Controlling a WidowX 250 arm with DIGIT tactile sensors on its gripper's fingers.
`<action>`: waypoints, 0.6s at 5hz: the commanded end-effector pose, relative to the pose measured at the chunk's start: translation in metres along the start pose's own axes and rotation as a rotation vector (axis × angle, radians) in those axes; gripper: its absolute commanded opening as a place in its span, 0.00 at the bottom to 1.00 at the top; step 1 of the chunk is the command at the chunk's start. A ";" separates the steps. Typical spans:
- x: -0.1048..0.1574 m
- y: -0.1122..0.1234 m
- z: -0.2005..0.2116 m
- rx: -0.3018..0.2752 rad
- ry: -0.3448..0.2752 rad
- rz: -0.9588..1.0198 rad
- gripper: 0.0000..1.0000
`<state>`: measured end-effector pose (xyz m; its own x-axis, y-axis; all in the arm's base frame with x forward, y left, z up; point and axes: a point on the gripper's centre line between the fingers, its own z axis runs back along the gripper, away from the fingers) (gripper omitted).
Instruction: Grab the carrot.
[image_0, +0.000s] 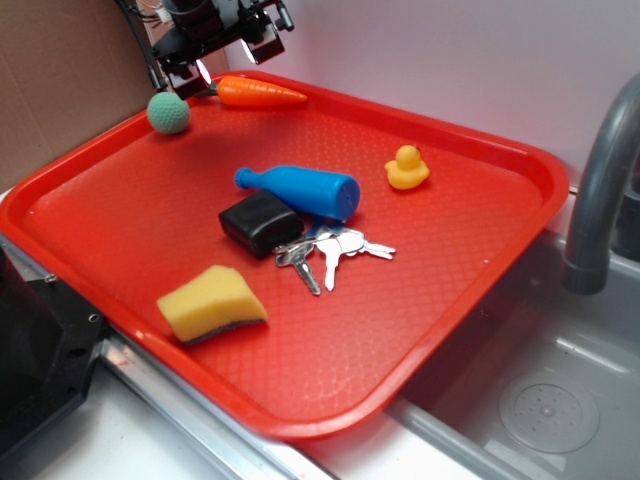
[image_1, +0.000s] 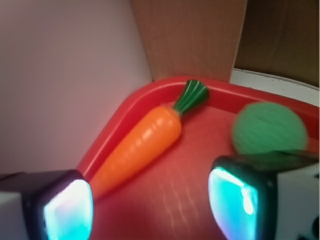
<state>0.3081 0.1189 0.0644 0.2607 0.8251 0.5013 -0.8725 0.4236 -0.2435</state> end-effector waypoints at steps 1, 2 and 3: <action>0.036 0.011 -0.022 0.044 -0.016 0.050 1.00; 0.035 0.007 -0.040 0.085 -0.005 0.031 1.00; 0.031 0.006 -0.052 0.117 0.032 0.019 1.00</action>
<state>0.3258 0.1531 0.0232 0.2933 0.8465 0.4443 -0.9231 0.3718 -0.0989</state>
